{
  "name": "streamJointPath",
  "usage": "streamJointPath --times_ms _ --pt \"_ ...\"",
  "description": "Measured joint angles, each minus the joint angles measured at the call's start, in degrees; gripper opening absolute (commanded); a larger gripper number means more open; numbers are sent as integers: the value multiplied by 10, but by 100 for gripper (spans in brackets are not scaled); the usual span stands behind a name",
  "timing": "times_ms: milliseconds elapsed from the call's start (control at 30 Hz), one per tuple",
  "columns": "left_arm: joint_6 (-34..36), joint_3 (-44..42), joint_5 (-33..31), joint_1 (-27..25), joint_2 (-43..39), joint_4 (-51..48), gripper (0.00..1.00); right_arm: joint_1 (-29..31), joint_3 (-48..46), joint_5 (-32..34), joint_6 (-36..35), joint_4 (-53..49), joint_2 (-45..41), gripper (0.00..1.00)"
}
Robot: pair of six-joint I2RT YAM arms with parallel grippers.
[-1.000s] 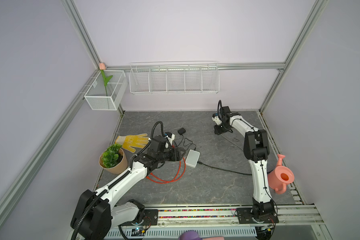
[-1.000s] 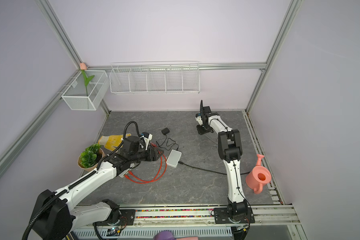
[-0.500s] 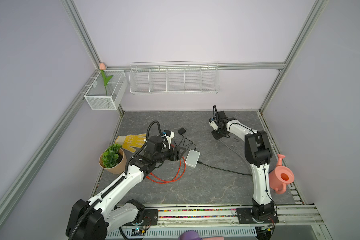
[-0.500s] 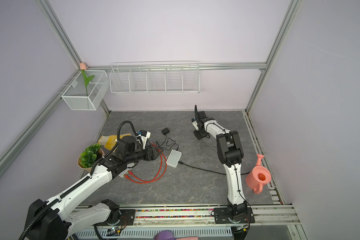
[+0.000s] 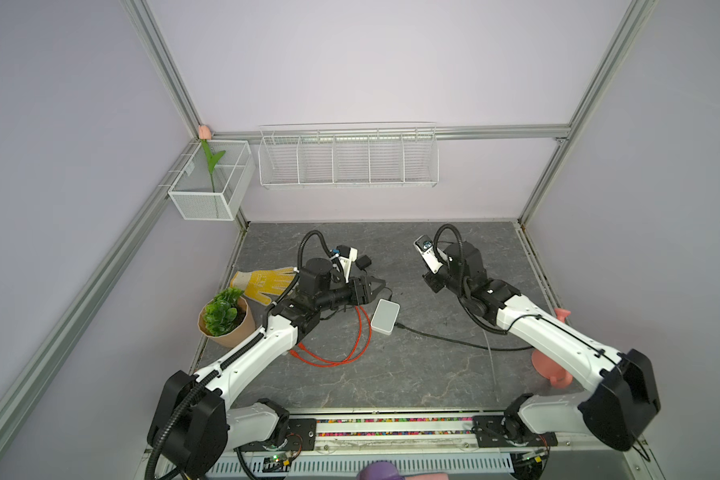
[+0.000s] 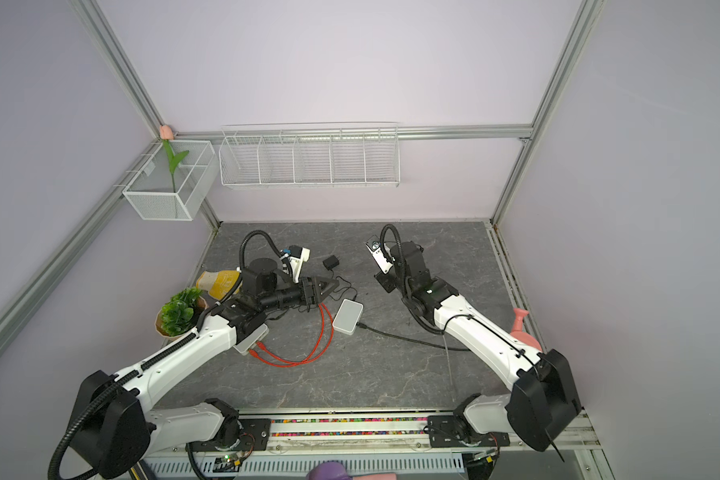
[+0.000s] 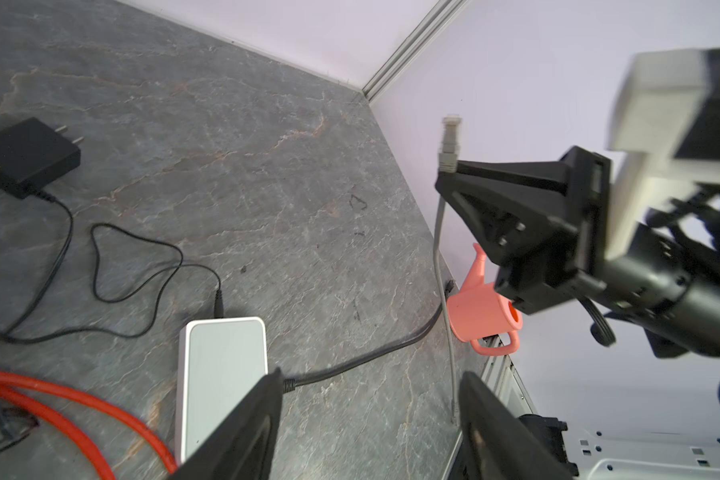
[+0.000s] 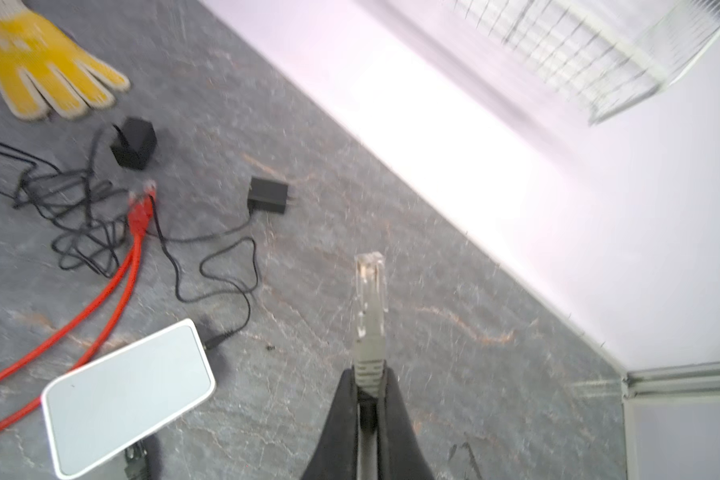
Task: Insert the plug into the switch port
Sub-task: 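Grasp the grey ethernet plug with the right gripper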
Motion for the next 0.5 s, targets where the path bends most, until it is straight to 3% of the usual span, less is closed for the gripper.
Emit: streamJointPath --times_ms 233,500 --pt "-8 68 1 -33 33 26 67 61 -97 17 -31 37 -85 7" --pt "-8 118 -1 -61 73 24 65 104 -106 54 -52 38 -117 7"
